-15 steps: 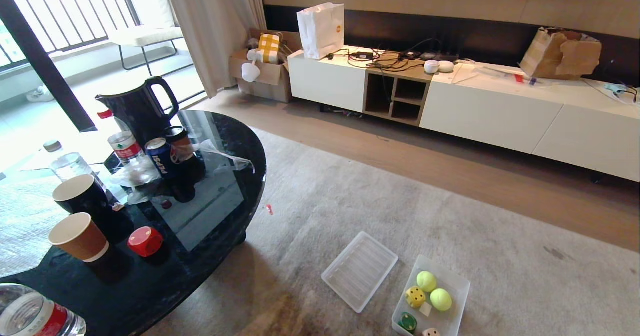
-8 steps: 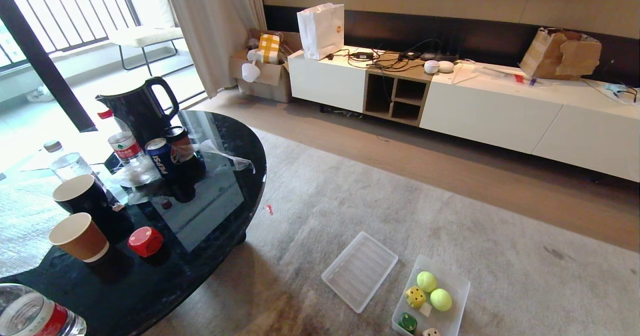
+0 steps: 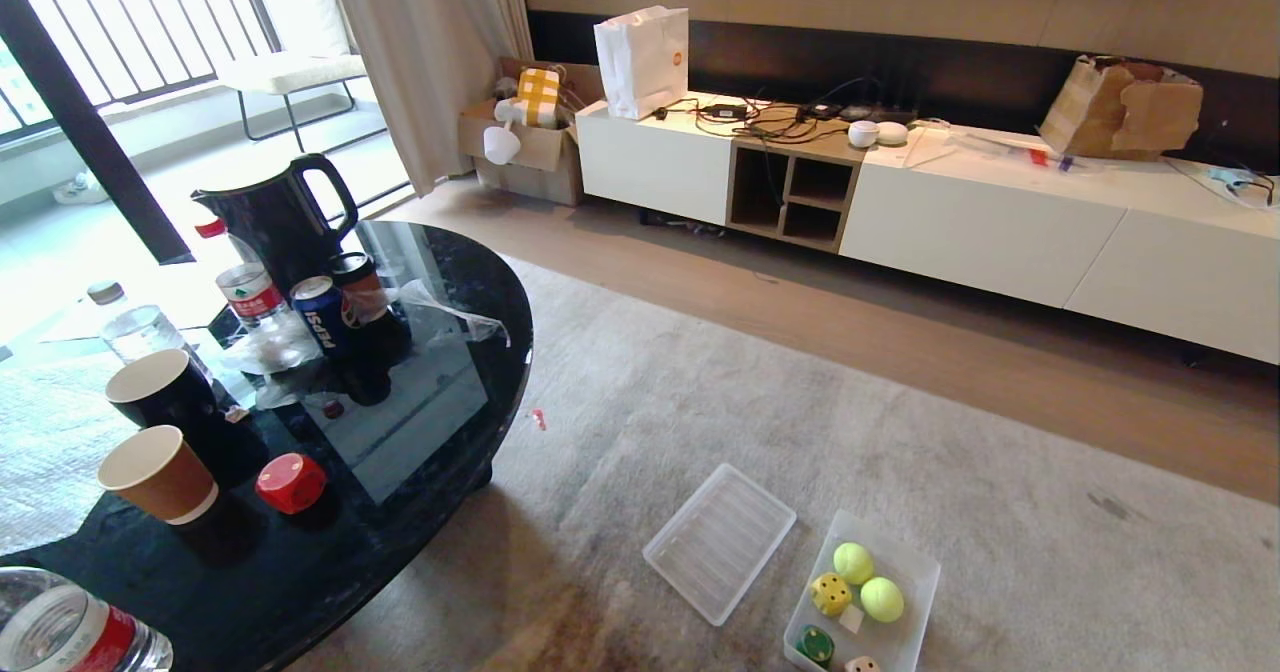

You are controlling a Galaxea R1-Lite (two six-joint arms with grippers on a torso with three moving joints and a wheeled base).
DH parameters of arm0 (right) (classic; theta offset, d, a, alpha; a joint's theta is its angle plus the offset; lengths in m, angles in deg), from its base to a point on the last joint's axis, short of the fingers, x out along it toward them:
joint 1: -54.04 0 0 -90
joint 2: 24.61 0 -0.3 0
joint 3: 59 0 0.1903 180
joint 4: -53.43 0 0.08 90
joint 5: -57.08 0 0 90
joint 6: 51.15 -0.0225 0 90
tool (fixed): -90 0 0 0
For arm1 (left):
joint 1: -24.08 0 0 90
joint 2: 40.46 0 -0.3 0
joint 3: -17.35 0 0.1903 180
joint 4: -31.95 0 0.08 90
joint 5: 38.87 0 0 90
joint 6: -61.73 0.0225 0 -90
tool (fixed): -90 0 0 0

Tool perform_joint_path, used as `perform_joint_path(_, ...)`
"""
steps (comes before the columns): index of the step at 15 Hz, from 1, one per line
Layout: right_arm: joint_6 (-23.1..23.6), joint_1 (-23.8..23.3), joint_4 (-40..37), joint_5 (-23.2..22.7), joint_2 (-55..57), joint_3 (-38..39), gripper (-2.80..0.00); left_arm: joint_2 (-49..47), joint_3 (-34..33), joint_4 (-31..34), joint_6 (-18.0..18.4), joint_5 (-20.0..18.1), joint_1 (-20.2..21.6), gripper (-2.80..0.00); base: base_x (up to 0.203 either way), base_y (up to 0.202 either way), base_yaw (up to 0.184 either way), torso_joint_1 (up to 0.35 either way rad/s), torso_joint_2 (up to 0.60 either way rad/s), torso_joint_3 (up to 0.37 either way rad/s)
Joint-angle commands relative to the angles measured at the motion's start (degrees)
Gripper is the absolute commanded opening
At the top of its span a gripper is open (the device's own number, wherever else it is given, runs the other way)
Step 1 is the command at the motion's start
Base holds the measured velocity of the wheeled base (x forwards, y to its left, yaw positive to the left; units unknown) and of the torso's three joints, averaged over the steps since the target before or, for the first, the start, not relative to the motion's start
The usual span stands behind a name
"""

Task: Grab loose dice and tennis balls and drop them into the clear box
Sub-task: Pick up toys out of the box

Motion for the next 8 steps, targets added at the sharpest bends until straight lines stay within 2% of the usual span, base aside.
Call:
perform_joint_path(1, 0.1, 0.0, -0.1, 0.0, 0.1, 0.1, -2.8, 0.0, 0.0, 0.0, 0.0, 0.0, 0.0, -2.8, 0.0, 0.0, 0.0, 0.0, 0.0, 0.0)
perform_joint_path(8, 0.1, 0.0, -0.1, 0.0, 0.1, 0.1, -2.8, 0.0, 0.0, 0.0, 0.0, 0.0, 0.0, -2.8, 0.0, 0.0, 0.0, 0.0, 0.0, 0.0)
